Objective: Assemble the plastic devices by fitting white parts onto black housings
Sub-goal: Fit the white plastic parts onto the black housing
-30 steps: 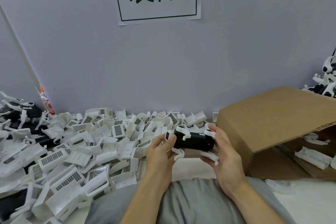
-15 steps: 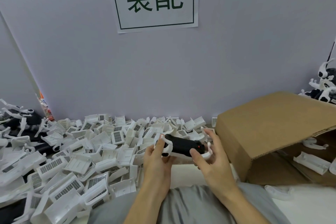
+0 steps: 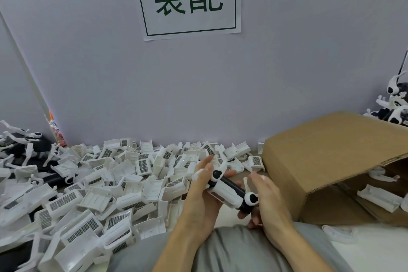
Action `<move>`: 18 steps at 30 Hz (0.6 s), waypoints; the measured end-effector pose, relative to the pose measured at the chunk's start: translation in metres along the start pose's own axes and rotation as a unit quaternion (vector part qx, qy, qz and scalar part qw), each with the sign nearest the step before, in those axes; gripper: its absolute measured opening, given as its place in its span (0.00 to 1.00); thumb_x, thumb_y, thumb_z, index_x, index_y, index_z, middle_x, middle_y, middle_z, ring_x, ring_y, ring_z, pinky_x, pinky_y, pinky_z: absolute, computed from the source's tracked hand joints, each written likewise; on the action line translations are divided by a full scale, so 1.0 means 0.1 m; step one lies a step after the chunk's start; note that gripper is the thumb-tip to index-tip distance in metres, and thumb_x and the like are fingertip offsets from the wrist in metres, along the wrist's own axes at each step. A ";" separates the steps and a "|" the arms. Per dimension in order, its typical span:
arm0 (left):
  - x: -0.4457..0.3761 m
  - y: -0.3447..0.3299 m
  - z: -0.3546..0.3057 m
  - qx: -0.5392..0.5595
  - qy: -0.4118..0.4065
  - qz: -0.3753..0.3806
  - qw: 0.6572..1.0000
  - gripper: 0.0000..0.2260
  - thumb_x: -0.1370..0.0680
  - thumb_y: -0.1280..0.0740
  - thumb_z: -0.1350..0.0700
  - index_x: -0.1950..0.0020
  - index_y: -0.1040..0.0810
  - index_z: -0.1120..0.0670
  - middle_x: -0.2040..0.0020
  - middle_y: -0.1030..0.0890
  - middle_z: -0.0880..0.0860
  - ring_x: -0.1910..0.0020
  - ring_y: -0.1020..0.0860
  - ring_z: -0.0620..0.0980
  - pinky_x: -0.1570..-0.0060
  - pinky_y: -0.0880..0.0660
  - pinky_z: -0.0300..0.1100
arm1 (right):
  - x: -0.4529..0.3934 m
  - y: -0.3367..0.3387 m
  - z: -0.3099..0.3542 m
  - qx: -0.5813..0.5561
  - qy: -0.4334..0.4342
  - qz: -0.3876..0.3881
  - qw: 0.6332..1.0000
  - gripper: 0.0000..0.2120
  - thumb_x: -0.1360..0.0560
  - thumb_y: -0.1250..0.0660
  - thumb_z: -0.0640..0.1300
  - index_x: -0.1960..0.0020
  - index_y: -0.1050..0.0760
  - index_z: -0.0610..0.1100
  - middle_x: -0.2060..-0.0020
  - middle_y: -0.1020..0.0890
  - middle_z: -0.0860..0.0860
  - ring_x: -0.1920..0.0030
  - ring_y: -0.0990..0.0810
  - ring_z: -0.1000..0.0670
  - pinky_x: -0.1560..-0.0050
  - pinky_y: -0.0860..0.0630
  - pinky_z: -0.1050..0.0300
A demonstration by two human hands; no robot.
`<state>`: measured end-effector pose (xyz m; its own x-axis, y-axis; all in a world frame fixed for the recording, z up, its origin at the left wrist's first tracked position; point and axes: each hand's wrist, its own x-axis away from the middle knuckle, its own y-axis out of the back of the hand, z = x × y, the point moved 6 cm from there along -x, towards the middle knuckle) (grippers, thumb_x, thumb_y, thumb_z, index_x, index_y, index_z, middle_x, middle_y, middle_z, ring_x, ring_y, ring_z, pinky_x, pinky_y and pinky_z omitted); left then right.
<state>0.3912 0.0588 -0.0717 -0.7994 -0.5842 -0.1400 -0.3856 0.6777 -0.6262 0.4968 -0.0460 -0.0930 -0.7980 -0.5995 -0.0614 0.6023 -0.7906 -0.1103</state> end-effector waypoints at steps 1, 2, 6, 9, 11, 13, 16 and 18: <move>-0.02 0.02 -0.01 -0.004 -0.009 -0.019 1.000 0.23 0.27 0.25 0.45 0.35 0.22 0.51 0.46 0.17 0.65 0.49 0.18 0.63 0.48 0.19 0.56 | 0.01 -0.02 0.02 -0.015 0.006 0.006 1.000 0.18 0.20 0.38 0.58 0.46 0.26 0.42 0.64 0.20 0.31 0.80 0.25 0.46 0.81 0.34 0.62; -0.03 0.05 -0.02 -0.007 -0.018 -0.049 0.999 0.24 0.28 0.25 0.43 0.37 0.21 0.53 0.50 0.17 0.63 0.52 0.17 0.61 0.52 0.18 0.53 | 0.01 -0.05 0.02 -0.027 0.014 0.014 0.999 0.19 0.22 0.36 0.61 0.44 0.26 0.45 0.65 0.19 0.32 0.79 0.24 0.44 0.79 0.31 0.59; -0.04 0.20 -0.05 0.040 -0.036 -0.136 0.989 0.23 0.29 0.32 0.40 0.47 0.20 0.58 0.53 0.15 0.61 0.55 0.14 0.58 0.61 0.17 0.49 | 0.06 -0.13 0.05 0.039 0.101 0.031 0.994 0.28 0.28 0.26 0.59 0.33 0.34 0.63 0.60 0.16 0.46 0.65 0.17 0.49 0.56 0.20 0.52; -0.03 0.16 -0.03 0.055 -0.019 -0.105 0.993 0.20 0.22 0.34 0.43 0.47 0.19 0.60 0.48 0.15 0.63 0.51 0.15 0.59 0.59 0.17 0.49 | 0.09 -0.19 0.09 0.167 0.201 0.032 0.965 0.38 0.32 0.20 0.47 0.31 0.35 0.65 0.42 0.24 0.56 0.47 0.19 0.57 0.46 0.21 0.59; -0.03 0.11 0.00 0.047 0.006 -0.064 0.997 0.14 0.23 0.32 0.50 0.49 0.17 0.60 0.49 0.17 0.62 0.52 0.16 0.57 0.57 0.18 0.48 | 0.12 -0.22 0.13 0.205 0.245 0.035 0.947 0.37 0.33 0.19 0.43 0.33 0.32 0.66 0.39 0.29 0.59 0.44 0.23 0.61 0.49 0.22 0.66; -0.03 0.10 0.03 0.057 0.017 -0.043 0.997 0.10 0.24 0.32 0.55 0.51 0.15 0.60 0.49 0.18 0.62 0.52 0.17 0.56 0.58 0.18 0.47 | 0.12 -0.20 0.16 0.215 0.276 0.010 0.937 0.35 0.33 0.19 0.40 0.37 0.29 0.67 0.40 0.30 0.59 0.44 0.22 0.61 0.50 0.22 0.68; -0.03 0.12 0.03 0.061 0.015 -0.065 0.996 0.16 0.22 0.32 0.54 0.40 0.20 0.63 0.43 0.19 0.63 0.48 0.17 0.57 0.56 0.18 0.49 | 0.13 -0.14 0.21 0.223 0.312 -0.043 0.923 0.34 0.33 0.20 0.40 0.35 0.29 0.64 0.43 0.28 0.60 0.48 0.22 0.59 0.54 0.25 0.71; -0.03 0.15 0.02 0.038 0.002 -0.107 0.994 0.24 0.25 0.29 0.51 0.34 0.25 0.63 0.41 0.18 0.64 0.48 0.16 0.59 0.55 0.17 0.50 | 0.13 -0.11 0.24 0.225 0.328 -0.064 0.915 0.31 0.31 0.21 0.40 0.35 0.27 0.61 0.44 0.28 0.58 0.53 0.22 0.57 0.56 0.25 0.72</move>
<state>0.3885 0.0701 -0.0822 -0.7055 -0.7086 0.0057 -0.5111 0.5032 -0.6968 0.4801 -0.0475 -0.0689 -0.6127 -0.4118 -0.6746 0.3322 -0.9086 0.2530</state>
